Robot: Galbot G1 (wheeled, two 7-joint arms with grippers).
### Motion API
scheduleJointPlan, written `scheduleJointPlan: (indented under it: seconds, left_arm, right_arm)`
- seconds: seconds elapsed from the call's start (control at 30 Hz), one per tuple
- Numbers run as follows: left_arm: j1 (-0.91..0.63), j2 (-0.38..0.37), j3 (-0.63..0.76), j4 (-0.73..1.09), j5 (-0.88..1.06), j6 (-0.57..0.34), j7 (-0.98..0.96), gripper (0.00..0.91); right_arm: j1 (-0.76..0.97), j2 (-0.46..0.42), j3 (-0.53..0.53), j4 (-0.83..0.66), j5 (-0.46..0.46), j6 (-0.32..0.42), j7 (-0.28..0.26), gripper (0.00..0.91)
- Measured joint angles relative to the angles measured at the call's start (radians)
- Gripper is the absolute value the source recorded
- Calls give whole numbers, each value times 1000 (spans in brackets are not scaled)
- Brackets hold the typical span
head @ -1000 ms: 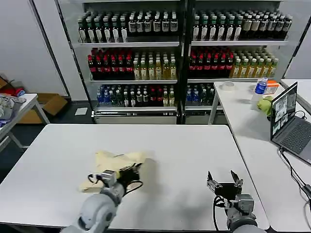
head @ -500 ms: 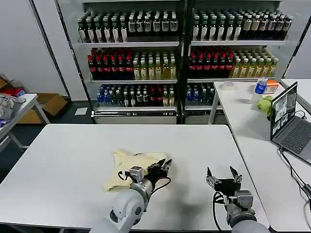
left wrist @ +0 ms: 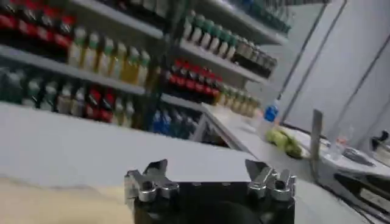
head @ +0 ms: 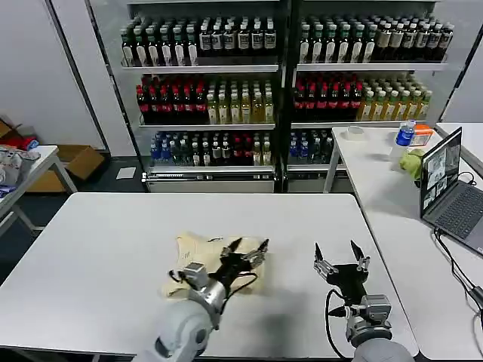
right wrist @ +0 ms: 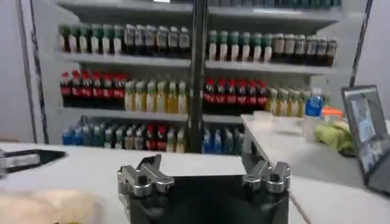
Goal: Fold and organize the clothes.
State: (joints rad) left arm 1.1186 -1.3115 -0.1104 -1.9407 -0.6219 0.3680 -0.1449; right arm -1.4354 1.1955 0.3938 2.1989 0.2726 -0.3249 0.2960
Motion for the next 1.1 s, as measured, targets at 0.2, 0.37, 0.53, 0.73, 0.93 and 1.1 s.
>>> scheduleJointPlan:
  seconds: [0.2,0.37,0.53,0.73,0.93,1.1]
  left_arm:
    - [125,62,-156,-104,73,-50,5,907]
    - [236,78,-290,-178,116,-84,11,907]
    - [326,83,-391,-236,147,-100,19,907]
    - [392,87,-464,-278,178,-109,12,907]
    - [441,84,-512,-317,192,-111,8,907]
    - [465,87,-537,-337,195,-111,7,907]
  right_arm:
    - [-4,11,-20,-7,-16,62,-8,907]
    - [-3,21,-27,-11,-27,98,-3,907]
    - [-12,29,-33,-12,-49,119,-2,907]
    - [-41,36,-25,8,-65,135,-14,907]
    - [-74,39,-13,38,-72,141,-26,907]
    - [-100,35,2,63,-73,149,-33,907]
